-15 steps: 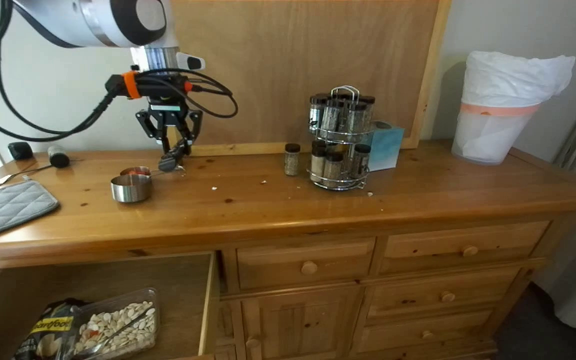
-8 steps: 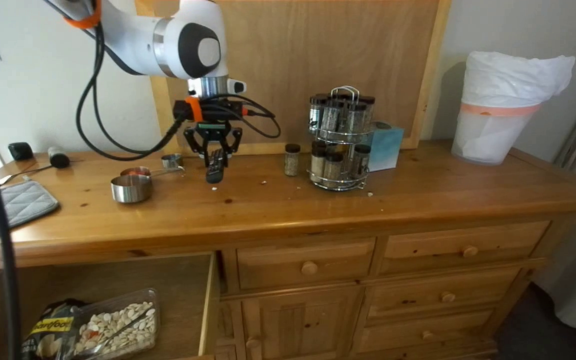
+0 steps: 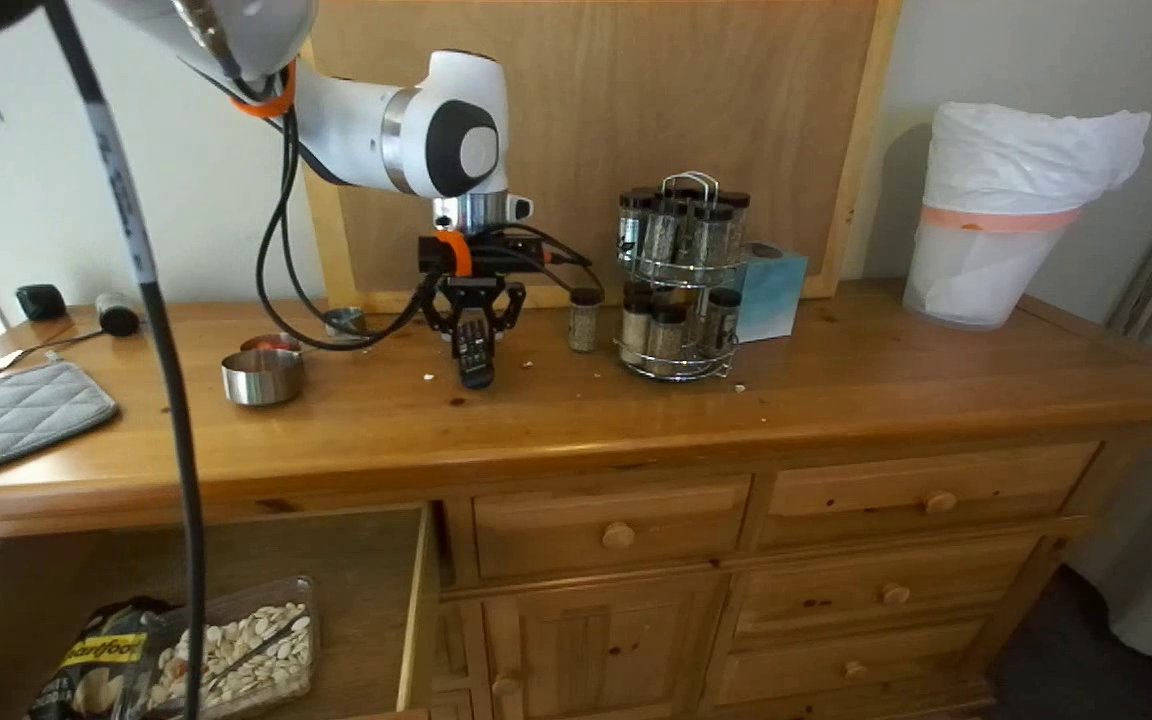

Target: Take the remote control off of the cloth pot holder

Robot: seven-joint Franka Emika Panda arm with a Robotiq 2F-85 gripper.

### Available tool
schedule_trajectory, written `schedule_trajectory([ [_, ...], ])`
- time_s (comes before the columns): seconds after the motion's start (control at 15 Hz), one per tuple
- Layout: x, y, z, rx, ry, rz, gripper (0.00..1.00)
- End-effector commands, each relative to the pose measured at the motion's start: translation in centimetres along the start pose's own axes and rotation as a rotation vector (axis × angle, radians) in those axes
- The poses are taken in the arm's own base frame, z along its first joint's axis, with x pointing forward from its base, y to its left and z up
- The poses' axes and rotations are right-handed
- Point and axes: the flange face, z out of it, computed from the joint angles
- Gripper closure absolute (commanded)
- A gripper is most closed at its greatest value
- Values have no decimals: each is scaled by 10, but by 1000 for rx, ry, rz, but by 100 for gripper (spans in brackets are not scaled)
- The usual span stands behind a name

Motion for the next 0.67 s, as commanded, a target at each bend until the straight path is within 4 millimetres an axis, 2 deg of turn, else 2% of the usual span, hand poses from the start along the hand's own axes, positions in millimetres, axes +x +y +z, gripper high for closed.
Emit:
schedule_trajectory([
  [0.0, 8, 11, 11, 31, 9, -14, 77],
  [0.07, 8, 11, 13, 33, 6, -13, 77],
  [0.13, 10, 10, 15, 29, 4, -5, 27],
  [0.2, 11, 10, 11, 23, 6, -6, 27],
  [0.33, 14, 6, -3, 13, 17, -12, 14],
  [0.47, 16, 0, -27, -21, 25, 0, 1],
  [0.6, 18, -9, -49, -39, 29, 18, 0],
])
